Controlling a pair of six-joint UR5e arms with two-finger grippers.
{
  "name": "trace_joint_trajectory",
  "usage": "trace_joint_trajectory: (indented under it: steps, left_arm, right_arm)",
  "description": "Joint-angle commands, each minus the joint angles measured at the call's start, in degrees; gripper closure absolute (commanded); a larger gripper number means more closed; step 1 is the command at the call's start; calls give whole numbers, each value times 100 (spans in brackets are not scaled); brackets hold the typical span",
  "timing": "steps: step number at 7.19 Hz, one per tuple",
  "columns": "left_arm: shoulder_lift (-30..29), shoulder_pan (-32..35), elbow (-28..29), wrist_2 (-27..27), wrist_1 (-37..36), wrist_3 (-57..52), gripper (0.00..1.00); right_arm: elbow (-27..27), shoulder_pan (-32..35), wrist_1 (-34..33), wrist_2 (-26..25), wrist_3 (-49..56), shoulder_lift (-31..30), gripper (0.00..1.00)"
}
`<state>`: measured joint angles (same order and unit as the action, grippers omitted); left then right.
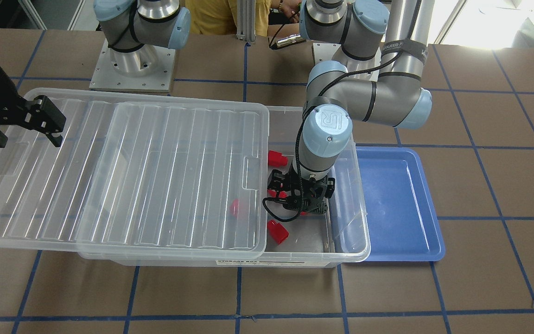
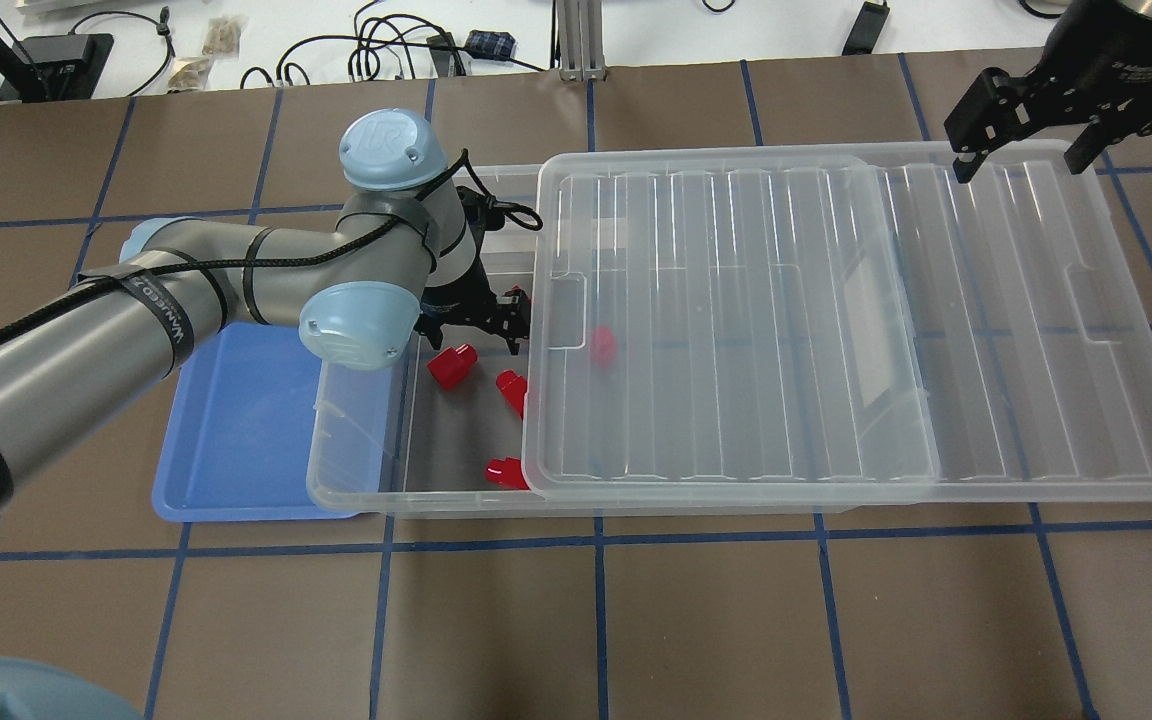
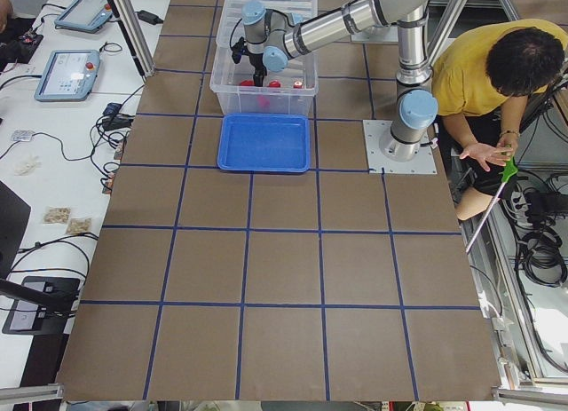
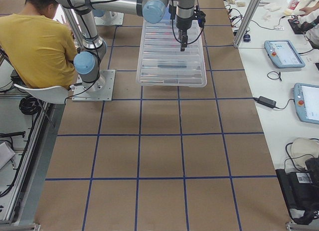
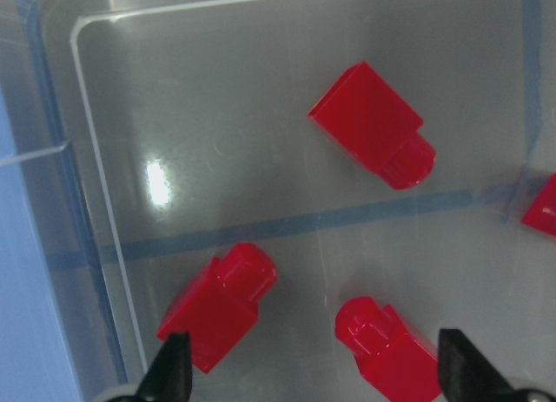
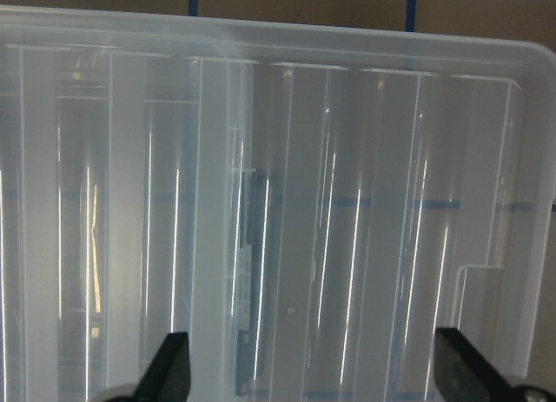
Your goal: Place red block in blue tray from box
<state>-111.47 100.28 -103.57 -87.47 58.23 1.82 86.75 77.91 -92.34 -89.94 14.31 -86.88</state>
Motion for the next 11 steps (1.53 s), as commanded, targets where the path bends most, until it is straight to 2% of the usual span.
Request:
trace_joint_trajectory:
  steps: [1,2,4,6,7,8,11]
  left_arm:
    - [-59,-9,-5,-42,-23,-477,0]
    - [-94,-9,-5,-60,-23,-672,0]
    - [-129,-9,-5,-77,-14,-1242,0]
    - [-129,-35,4,-86,-14,-1612,0]
    - [-155,-44,4,-86,-14,-1963,0]
    - [-208,-35,-5,-321,-14,-2479,0]
    - [-243,-26,-14,-446,-14,-3369,0]
  right_arm:
    - [-9,49,31,194,-69,-57,0]
    - [-9,118,110,379,-260,-100,0]
    - [-35,251,416,310,-419,-249,0]
    - [-26,565,418,301,-744,-250,0]
    - [-9,837,357,319,-902,-250,0]
    - [104,953,357,310,-773,-302,0]
    - [290,954,-116,398,-290,-303,0]
